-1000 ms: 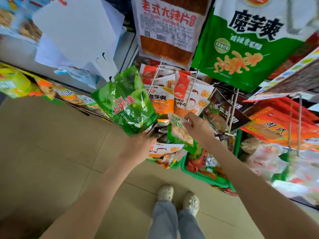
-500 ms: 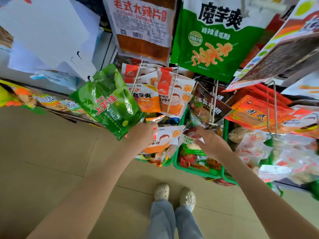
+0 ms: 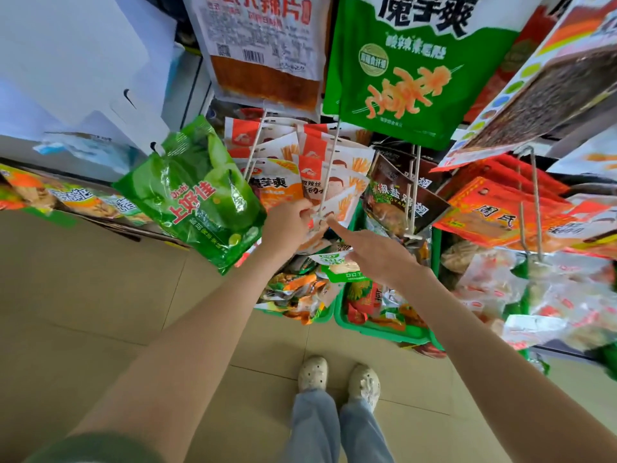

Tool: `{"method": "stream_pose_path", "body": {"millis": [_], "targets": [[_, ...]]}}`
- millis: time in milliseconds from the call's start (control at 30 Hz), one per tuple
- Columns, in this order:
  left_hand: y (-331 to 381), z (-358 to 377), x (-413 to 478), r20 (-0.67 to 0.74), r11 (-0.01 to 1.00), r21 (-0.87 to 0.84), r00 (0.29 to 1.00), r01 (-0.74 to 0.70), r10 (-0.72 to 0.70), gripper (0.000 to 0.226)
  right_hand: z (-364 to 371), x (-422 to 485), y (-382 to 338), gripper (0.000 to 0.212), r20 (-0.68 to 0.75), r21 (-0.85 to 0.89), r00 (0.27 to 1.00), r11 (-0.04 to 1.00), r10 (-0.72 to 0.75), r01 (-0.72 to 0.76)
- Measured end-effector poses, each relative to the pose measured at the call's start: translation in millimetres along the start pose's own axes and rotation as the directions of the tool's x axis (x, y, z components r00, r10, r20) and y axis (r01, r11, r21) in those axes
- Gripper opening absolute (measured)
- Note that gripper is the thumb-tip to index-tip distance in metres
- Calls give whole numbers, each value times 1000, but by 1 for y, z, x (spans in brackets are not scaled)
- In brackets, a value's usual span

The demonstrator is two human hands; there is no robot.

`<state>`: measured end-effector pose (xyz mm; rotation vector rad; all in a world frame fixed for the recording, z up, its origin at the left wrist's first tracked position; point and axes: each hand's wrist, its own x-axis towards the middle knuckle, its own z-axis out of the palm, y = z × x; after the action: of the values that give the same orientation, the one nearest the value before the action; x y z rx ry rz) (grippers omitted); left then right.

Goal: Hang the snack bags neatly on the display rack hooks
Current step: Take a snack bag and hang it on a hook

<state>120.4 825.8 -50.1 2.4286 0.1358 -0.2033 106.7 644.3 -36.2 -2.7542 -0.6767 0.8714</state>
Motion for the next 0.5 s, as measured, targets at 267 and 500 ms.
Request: {"method": "stream_pose_path", "body": {"millis": [267, 500], "targets": [[-7, 6, 16, 7, 998, 30, 998, -57, 57, 20, 3, 20, 2, 83, 11, -68, 997, 995, 78, -77], [-9, 10, 24, 37, 1000, -3, 999, -18, 19, 15, 4, 25, 0, 78, -4, -51, 998, 997, 61, -61]]}}
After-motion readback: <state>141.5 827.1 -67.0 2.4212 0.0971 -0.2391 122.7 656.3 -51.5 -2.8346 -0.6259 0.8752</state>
